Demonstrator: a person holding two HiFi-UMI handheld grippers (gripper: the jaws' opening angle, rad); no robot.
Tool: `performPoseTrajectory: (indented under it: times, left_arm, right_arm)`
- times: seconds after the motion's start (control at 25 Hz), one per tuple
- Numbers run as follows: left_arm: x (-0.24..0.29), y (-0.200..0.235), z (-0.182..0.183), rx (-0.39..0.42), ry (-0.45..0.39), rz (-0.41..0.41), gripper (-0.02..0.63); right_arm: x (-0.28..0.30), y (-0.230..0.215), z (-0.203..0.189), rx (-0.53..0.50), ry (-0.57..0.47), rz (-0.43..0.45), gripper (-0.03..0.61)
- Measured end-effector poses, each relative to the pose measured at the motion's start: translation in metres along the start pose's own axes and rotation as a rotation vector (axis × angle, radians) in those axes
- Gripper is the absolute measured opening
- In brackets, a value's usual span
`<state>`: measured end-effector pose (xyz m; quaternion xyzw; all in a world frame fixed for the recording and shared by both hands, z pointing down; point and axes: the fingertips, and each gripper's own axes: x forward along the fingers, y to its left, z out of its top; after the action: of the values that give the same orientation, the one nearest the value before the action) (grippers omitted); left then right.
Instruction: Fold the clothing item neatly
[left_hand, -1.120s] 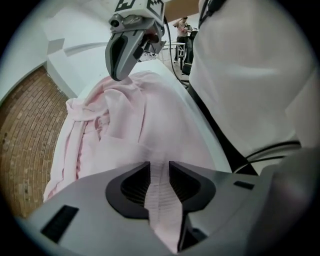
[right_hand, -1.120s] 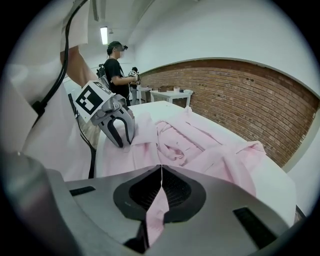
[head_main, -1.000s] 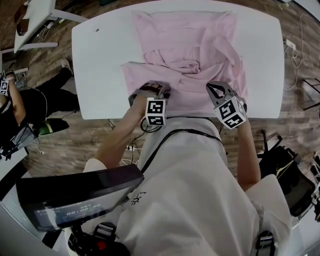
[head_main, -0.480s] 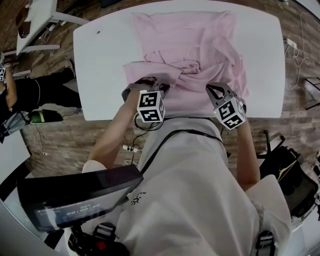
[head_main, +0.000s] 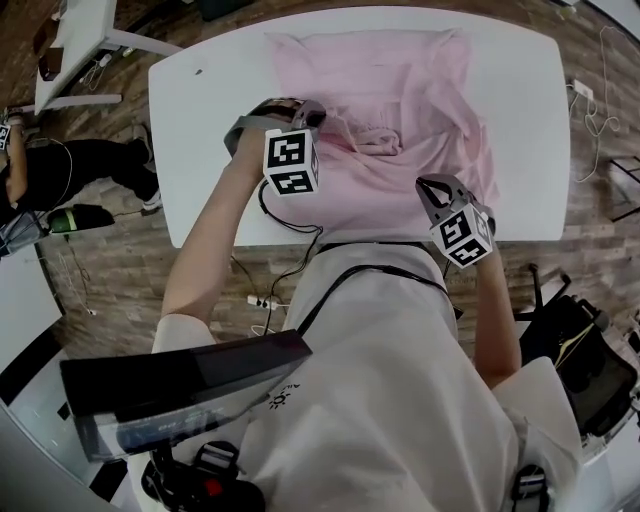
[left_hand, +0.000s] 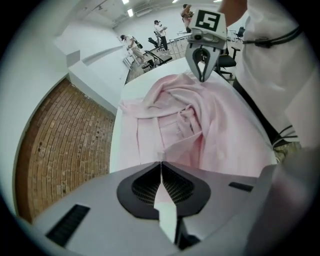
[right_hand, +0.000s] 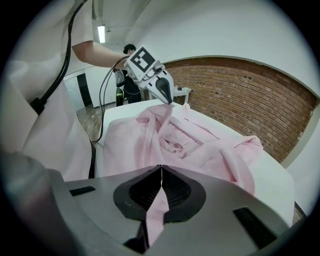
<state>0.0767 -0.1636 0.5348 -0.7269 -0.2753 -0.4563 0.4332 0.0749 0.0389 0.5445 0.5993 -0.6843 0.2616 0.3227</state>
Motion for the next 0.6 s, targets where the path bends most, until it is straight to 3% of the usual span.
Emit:
performPoseTrajectory:
  times: [0.2, 0.48, 0.6]
  left_arm:
    - [0.029, 0.03, -0.014, 0.076, 0.05, 0.019, 0.014]
    - [0.074, 0.048, -0.01, 0.221, 0.047, 0.018, 0.014]
    - [0.095, 0.06, -0.014, 0.22, 0.061, 0.043, 0.04]
  right_arm:
    - [-0.003, 0.005, -0.012, 0.026, 0.022, -0.001, 0.006]
    - [-0.003, 0.004, -0.014, 0.091, 0.042, -0.017, 0.006]
    - [-0.003, 0.005, -0.018, 0.113, 0.054, -0.025, 0.006]
